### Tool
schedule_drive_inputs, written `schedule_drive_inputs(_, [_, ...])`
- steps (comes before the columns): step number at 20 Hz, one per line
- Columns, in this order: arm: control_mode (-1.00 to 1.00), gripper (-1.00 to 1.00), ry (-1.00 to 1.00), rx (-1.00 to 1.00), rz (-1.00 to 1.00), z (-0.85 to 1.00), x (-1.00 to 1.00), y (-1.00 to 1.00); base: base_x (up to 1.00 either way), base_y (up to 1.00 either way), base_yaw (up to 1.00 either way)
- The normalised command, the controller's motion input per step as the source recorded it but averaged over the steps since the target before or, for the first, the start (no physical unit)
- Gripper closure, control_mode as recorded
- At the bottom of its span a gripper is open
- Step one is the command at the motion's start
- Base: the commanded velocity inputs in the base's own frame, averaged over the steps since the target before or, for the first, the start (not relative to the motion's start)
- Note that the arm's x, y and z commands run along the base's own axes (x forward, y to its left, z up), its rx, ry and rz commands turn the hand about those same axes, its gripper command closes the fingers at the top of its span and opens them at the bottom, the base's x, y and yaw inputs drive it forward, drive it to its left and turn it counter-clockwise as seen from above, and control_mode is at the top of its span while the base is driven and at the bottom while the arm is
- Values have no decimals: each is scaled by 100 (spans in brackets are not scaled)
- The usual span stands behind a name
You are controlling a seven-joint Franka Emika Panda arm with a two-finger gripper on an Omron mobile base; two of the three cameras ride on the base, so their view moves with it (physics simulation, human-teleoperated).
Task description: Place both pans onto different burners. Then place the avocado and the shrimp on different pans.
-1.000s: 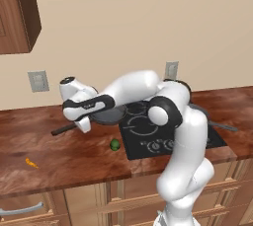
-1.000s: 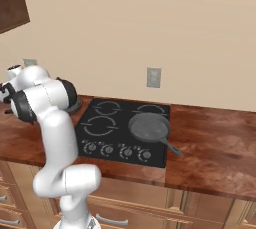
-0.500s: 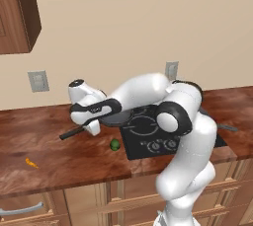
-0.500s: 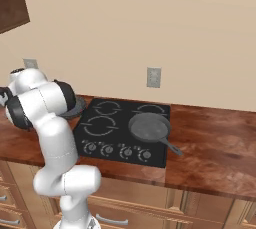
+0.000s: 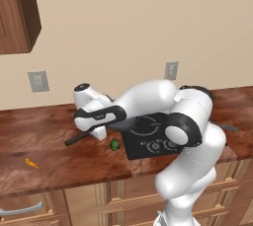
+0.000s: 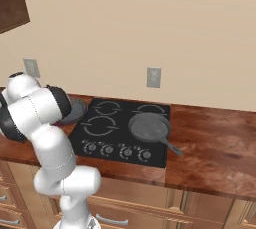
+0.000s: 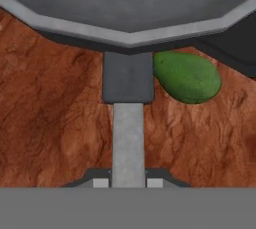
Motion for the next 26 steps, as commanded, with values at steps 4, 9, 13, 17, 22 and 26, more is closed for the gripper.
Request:
schedule_drive_inputs(4, [-100, 100, -2, 0, 0, 0, -42, -29, 0, 0, 0])
schedule_drive_inputs(9, [-100, 100, -1, 0, 0, 0, -27, -34, 0, 0, 0])
schedule_drive_inputs(13, [-100, 100, 0, 0, 0, 0, -9, -34, 0, 0, 0])
schedule_drive_inputs(17, [-100, 100, 0, 0, 0, 0, -1, -32, 0, 0, 0])
schedule_drive_inputs(22, [-100, 100, 0, 0, 0, 0, -1, -29, 0, 0, 0])
schedule_drive_inputs(26, [-100, 100, 0, 0, 0, 0, 0, -26, 0, 0, 0])
